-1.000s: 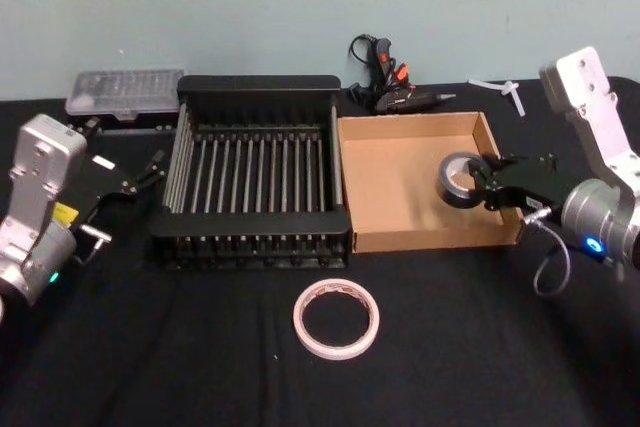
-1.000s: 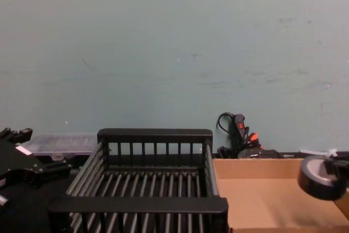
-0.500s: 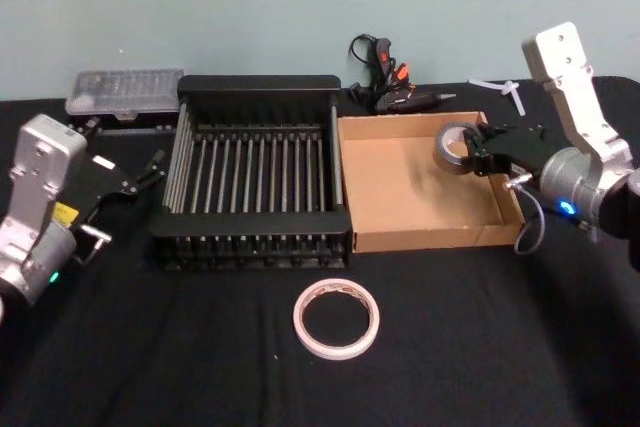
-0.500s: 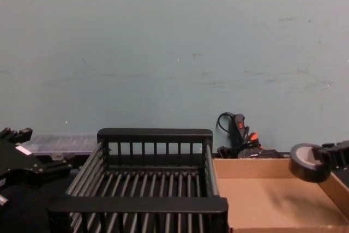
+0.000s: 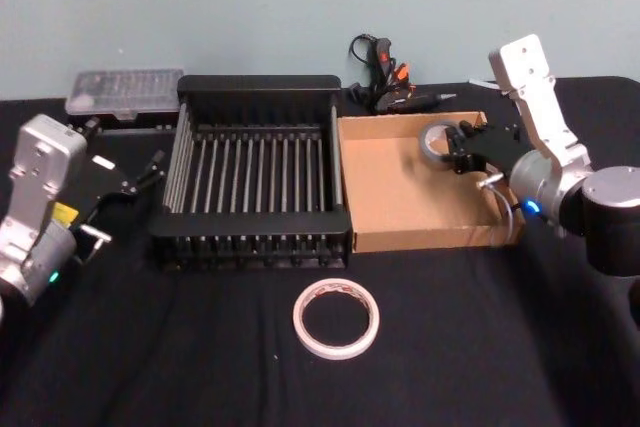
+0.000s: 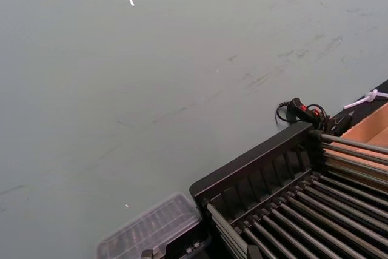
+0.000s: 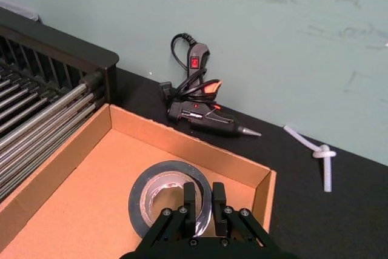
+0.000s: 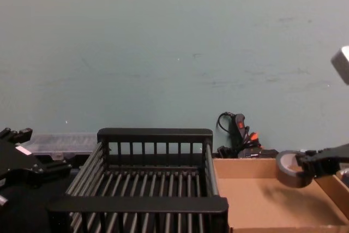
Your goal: Pick up the white tape and place it into the black box , Pick up the silver tape and place it into the brown box.
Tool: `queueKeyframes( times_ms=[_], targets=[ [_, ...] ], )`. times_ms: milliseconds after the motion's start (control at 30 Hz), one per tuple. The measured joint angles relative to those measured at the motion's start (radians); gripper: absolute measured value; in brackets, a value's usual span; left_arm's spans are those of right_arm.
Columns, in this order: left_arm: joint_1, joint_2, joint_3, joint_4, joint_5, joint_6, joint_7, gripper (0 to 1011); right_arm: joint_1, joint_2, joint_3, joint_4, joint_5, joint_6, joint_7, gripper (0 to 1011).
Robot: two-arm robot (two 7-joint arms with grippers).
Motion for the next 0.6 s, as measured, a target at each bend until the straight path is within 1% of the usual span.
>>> queueKeyframes(
  times_ms=[133,233,433,600],
  targets=[
    [0.000,0.000,0.000,0.000,0.000,0.000,0.000,1001,0.010,-0.016,-0.003,0.040,-0.013,-0.020,0.006,164],
    [0.000,0.000,0.000,0.000,0.000,0.000,0.000,1001,0.013,-0.024,-0.003,0.056,-0.019,-0.025,0.012,164],
    [0.000,0.000,0.000,0.000,0.000,0.000,0.000,1001,0.012,-0.036,0.001,0.063,-0.032,-0.029,0.016,164],
    [0.000,0.000,0.000,0.000,0.000,0.000,0.000,1001,0.012,-0.035,0.001,0.063,-0.031,-0.029,0.017,164]
  ],
)
